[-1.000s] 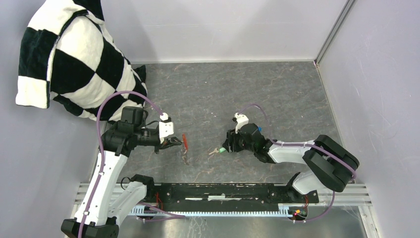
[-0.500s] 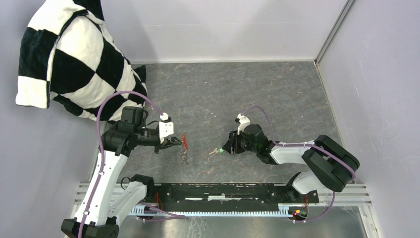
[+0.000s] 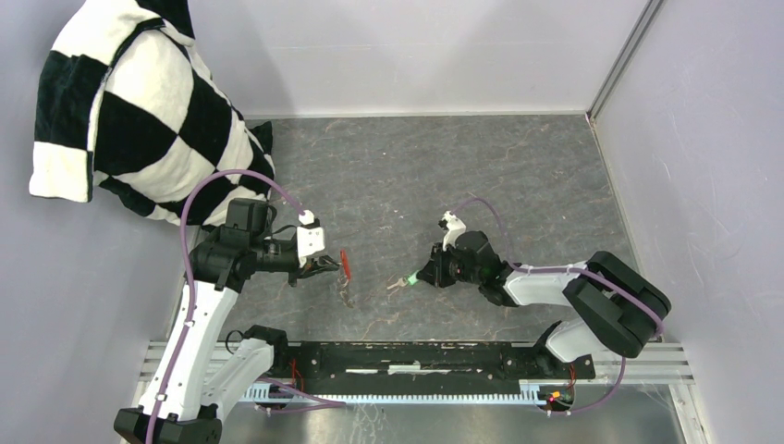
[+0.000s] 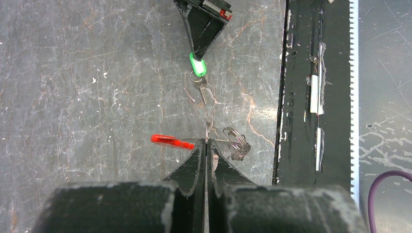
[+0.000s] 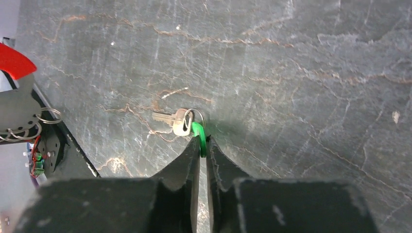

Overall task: Put the keys on the keyring
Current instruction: Move the key to the center of the board.

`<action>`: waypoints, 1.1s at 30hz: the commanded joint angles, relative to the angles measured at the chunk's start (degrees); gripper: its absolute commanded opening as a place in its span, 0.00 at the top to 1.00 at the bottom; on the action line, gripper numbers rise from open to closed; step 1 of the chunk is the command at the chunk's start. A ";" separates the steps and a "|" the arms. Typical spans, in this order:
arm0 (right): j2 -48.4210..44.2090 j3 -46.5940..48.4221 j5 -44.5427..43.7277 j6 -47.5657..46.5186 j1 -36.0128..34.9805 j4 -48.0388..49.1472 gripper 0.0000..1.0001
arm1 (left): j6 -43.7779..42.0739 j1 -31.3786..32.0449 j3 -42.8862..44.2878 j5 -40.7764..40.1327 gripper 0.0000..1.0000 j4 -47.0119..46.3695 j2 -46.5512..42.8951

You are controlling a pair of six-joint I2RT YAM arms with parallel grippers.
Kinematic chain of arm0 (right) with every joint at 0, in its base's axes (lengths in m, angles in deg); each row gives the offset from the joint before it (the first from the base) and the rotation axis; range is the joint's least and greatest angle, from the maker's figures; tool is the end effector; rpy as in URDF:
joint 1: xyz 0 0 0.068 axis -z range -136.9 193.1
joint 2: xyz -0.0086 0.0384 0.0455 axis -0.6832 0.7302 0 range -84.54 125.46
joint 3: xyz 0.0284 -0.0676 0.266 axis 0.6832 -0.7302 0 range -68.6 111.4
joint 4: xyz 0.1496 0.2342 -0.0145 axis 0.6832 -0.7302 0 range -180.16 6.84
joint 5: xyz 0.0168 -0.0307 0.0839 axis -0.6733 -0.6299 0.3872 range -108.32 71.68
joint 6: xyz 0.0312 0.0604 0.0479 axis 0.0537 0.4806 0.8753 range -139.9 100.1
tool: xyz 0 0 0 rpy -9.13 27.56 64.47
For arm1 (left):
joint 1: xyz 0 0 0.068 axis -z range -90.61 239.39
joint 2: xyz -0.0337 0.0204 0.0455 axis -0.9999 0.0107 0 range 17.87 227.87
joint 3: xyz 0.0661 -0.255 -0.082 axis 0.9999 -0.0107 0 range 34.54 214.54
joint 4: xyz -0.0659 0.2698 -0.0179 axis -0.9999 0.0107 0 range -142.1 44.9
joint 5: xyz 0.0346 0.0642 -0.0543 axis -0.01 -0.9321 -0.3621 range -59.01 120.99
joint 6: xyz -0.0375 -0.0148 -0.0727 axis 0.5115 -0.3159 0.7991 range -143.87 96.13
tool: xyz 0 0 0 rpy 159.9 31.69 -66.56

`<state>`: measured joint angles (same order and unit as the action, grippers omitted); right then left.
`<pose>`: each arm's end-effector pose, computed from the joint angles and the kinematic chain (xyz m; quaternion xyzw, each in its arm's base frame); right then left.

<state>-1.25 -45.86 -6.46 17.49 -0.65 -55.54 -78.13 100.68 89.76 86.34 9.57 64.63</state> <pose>0.2006 0.2127 0.1006 -0.0977 0.8697 0.3779 0.3019 0.1425 -0.0894 0.3139 0.5782 0.6272 -0.3078 0.4215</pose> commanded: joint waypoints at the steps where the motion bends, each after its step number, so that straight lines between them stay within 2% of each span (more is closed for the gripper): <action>1: -0.17 3.38 1.12 -0.46 0.28 3.28 0.89 | 1.03 -0.04 1.97 -0.45 0.97 -0.37 -0.42; 4: -2.51 4.47 0.79 -3.76 0.29 1.22 0.98 | 1.10 0.00 2.00 -0.55 0.97 -0.33 -0.76; 6: -5.04 5.21 0.39 -6.65 0.12 -1.06 1.00 | 1.16 -0.04 2.00 -0.51 0.97 -0.33 -0.82; 12: -6.35 6.72 6.44 -11.13 0.24 -4.90 1.00 | 1.16 -0.03 1.84 -0.02 0.97 -0.32 -0.71; 14: -5.23 6.66 5.43 -11.44 0.37 -6.76 1.00 | 1.19 -0.04 1.91 0.05 0.97 -0.33 -0.65; 22: -3.21 5.31 6.42 -11.01 1.12 -3.30 1.00 | 1.40 -0.04 1.92 -0.27 0.97 -0.37 -1.21; 28: -4.23 9.83 2.91 -14.62 1.46 -9.79 0.98 | 1.59 -0.04 1.86 -0.18 0.97 -0.37 -1.37; 33: -1.14 12.92 4.00 -16.52 1.78 -11.89 0.96 | 1.53 -0.04 1.89 -0.25 0.97 -0.33 -1.47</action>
<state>-4.40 -37.44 -2.11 3.98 0.81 -65.73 -78.13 100.65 89.76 85.07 9.57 63.91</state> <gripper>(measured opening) 0.037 0.033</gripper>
